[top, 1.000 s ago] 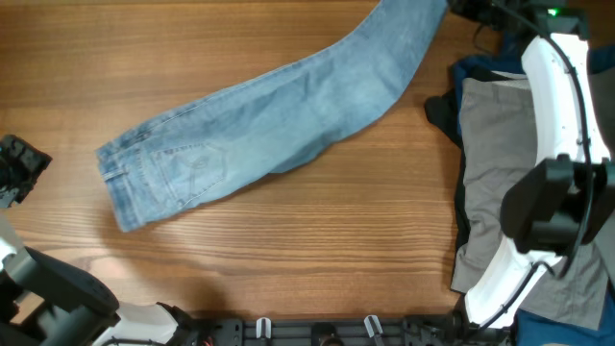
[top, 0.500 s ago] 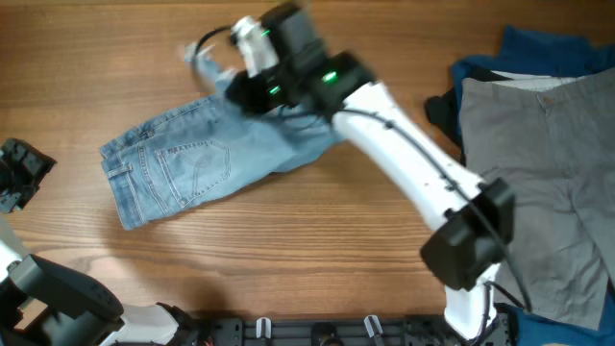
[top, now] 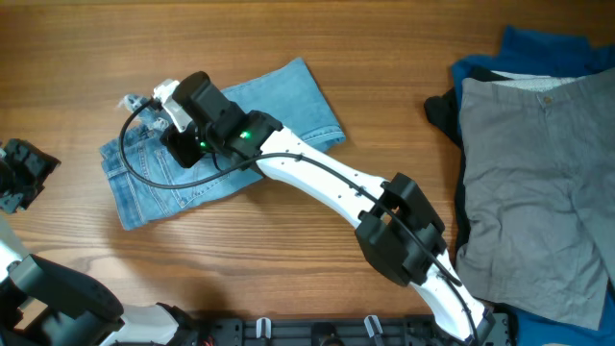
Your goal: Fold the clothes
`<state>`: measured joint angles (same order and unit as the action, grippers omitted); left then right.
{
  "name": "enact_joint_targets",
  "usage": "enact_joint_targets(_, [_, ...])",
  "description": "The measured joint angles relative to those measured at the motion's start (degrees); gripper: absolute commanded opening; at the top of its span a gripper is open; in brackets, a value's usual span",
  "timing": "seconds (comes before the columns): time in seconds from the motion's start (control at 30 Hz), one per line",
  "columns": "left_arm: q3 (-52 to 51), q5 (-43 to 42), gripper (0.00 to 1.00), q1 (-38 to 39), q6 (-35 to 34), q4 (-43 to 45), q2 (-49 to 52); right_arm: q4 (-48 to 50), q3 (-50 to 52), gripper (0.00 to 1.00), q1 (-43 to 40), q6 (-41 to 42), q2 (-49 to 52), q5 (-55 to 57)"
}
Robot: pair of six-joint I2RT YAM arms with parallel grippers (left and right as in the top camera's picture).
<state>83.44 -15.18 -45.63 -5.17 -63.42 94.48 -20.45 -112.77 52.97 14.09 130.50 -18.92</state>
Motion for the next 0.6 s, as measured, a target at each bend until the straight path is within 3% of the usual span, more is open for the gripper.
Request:
enact_joint_targets(0.03, [0.0,0.0,0.54,0.0,0.0,0.0,0.0,0.4,0.0,0.51,0.3,0.5,0.1,-1.0])
enact_joint_targets(0.2, [0.0,-0.8,0.55,0.0,0.0,0.4,0.0,-0.1,0.0,0.52,2.3,-4.0,0.0,-7.2])
enact_joint_targets(0.33, [0.0,-1.2,0.69,0.1,-0.5,0.1,0.0,-9.0,0.1,0.54,0.4,-6.1,-1.2,-1.9])
enact_joint_targets(0.47, [0.0,-1.2,1.00,2.8,-1.2,-1.0,0.0,-19.7,0.1,0.54,-8.8,-4.9,-7.2,4.5])
enact_joint_targets(0.53, [-0.8,-1.1,1.00,5.4,-1.3,0.0,-0.1,-24.7,-0.1,0.60,-16.0,-3.1,-9.4,4.4])
enact_joint_targets(0.6, [-4.2,0.1,1.00,8.0,-1.3,3.0,-0.4,-28.0,-0.2,0.46,-22.7,-1.9,-9.4,3.1])
